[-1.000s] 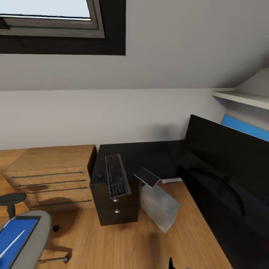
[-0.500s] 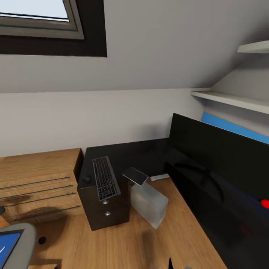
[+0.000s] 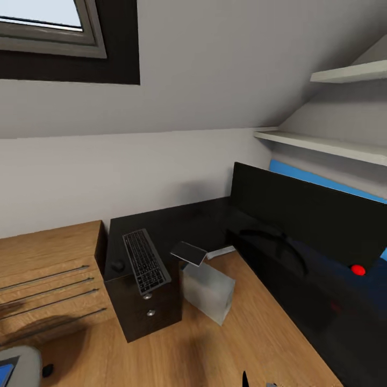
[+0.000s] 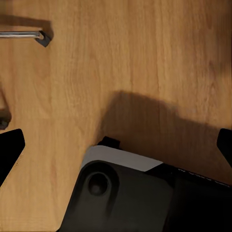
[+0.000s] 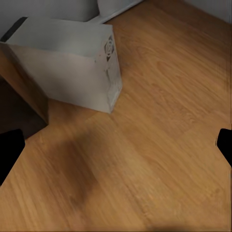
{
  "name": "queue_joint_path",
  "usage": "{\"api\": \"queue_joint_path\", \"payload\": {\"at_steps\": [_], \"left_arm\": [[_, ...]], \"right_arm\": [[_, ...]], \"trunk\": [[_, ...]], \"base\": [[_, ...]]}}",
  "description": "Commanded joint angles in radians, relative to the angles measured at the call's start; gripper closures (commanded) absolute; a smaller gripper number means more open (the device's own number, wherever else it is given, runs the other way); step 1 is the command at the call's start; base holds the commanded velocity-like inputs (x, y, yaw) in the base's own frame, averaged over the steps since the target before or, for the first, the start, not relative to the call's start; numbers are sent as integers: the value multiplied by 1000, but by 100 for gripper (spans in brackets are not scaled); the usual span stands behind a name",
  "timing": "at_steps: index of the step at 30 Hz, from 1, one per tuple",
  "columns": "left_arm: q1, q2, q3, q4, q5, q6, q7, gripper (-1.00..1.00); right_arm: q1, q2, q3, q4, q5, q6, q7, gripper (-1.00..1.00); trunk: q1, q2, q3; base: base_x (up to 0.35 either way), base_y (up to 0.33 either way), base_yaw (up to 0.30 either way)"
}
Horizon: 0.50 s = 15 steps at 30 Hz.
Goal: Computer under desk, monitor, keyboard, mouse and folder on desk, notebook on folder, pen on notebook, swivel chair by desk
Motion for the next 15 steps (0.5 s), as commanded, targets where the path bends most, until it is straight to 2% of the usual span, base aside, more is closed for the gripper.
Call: {"api": "queue_joint_path", "payload": {"at_steps": [1, 4, 6, 15], "left_arm": [[-1, 1, -9, 0, 9, -5, 6, -100], [-1, 1, -9, 0, 9, -4, 6, -100], [-1, 1, -9, 0, 9, -4, 6, -100], [-1, 2, -9, 0, 9, -4, 6, -100]], "right_arm": [[-1, -1, 4, 2, -8, -4, 0, -100], [-1, -6, 4, 2, -7, -5, 7, -100], [-1, -14, 4, 2, -7, -5, 40, -100], [-1, -52, 4, 1, -8, -9, 251, -100]], "trunk": [[0, -1, -1], [0, -1, 2], [0, -1, 3], [0, -1, 12]], "base": [[25, 106, -270], [16, 69, -270], [7, 31, -270], [2, 10, -270]]}}
